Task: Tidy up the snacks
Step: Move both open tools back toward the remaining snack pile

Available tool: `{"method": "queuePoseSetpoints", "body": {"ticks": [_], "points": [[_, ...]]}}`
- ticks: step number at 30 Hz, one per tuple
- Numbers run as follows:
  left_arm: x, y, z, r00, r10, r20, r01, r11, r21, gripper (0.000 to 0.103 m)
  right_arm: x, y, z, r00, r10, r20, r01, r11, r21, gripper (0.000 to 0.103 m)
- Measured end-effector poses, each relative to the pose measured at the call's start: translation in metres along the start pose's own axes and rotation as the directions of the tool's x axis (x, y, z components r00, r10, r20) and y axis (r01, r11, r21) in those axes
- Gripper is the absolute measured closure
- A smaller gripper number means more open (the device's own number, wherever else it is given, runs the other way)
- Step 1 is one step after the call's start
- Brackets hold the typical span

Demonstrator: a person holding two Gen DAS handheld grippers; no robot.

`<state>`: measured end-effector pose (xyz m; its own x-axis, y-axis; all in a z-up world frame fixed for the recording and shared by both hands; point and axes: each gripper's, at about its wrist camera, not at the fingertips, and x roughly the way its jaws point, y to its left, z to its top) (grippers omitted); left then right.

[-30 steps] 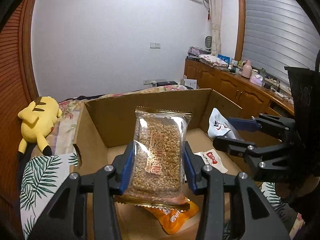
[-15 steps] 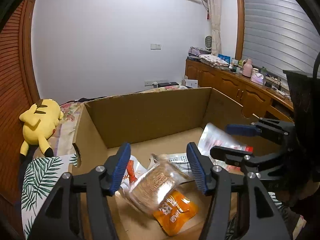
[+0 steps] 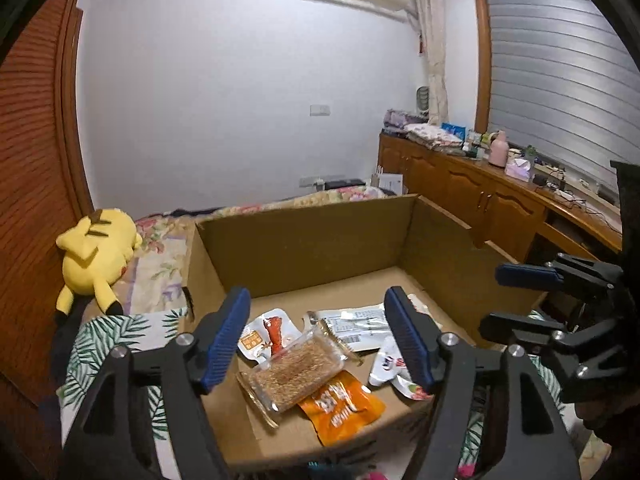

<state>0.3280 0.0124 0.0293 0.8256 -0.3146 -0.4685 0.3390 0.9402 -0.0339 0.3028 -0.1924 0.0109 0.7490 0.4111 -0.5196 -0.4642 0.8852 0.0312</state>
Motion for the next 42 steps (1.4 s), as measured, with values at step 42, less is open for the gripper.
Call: {"method": "queuePoseSetpoints", "body": {"ticks": [42], "points": [[-0.095, 0.007, -0.142, 0.979, 0.062, -0.194, -0.066, 0.998, -0.018, 0.031, 0.003, 0.082, -0.098, 0.971, 0.139, -0.196, -0.133, 0.990, 0.042, 0.039]]}}
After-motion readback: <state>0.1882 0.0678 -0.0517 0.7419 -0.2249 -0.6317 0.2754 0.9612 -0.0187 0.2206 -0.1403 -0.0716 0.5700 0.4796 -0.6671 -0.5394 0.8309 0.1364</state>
